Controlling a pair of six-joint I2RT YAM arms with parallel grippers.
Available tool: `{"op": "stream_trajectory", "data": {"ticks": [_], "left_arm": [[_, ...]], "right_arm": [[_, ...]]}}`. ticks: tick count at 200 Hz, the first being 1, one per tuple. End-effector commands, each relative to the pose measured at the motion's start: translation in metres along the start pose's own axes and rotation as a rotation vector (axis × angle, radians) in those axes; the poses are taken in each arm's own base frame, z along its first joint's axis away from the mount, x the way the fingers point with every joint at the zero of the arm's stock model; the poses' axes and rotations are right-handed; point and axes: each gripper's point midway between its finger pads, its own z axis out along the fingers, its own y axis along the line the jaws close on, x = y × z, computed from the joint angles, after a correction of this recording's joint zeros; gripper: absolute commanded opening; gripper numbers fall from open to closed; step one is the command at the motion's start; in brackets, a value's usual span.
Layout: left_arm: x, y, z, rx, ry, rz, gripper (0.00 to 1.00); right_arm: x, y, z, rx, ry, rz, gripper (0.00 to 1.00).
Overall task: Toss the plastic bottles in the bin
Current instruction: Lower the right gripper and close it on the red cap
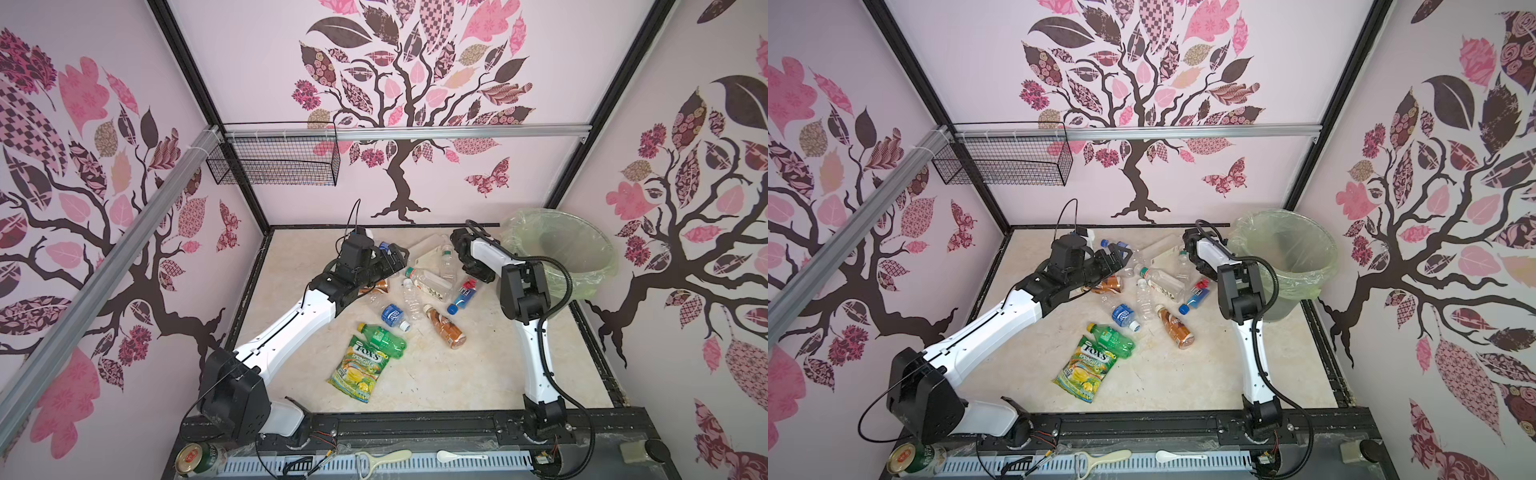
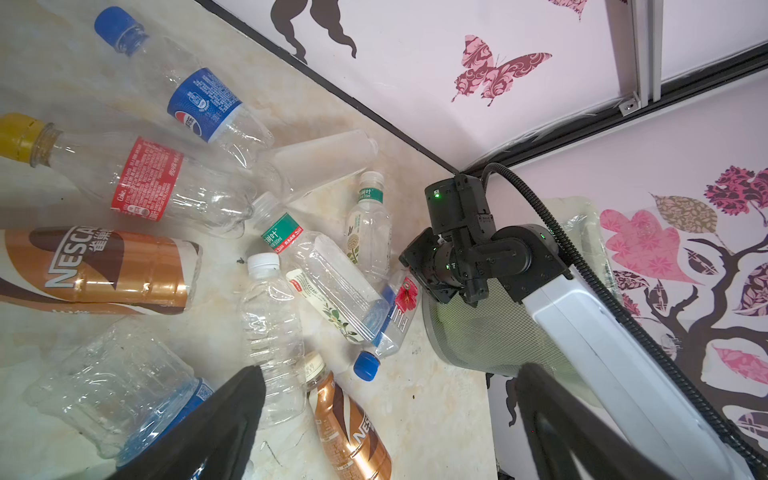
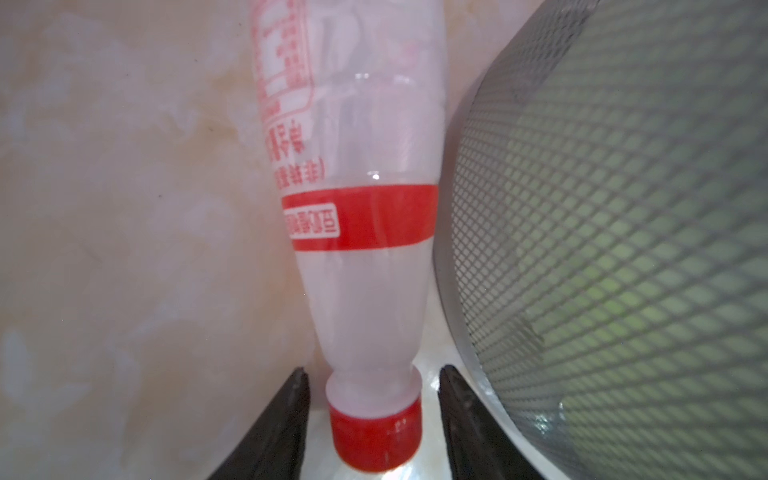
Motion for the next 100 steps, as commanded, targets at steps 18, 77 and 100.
{"op": "stream_trajectory", "data": {"ticks": [18, 77, 100], "left_arm": [[0.003, 0.004, 0.003, -0.016, 0.005, 0.023, 0.98], [0.001, 0.002, 0.005, -0.014, 0.005, 0.019, 0.98], [0.0, -0.001, 0.004, -0.01, 0.003, 0.014, 0.98]], "right_arm": [[-0.002, -0.002, 0.014, 0.03, 0.007, -0.002, 0.42], [-0.017, 0.008, 0.002, -0.032, -0.012, -0.043, 0.22], [-0.025, 0.014, -0.009, -0.08, -0.012, -0.058, 0.17]]}}
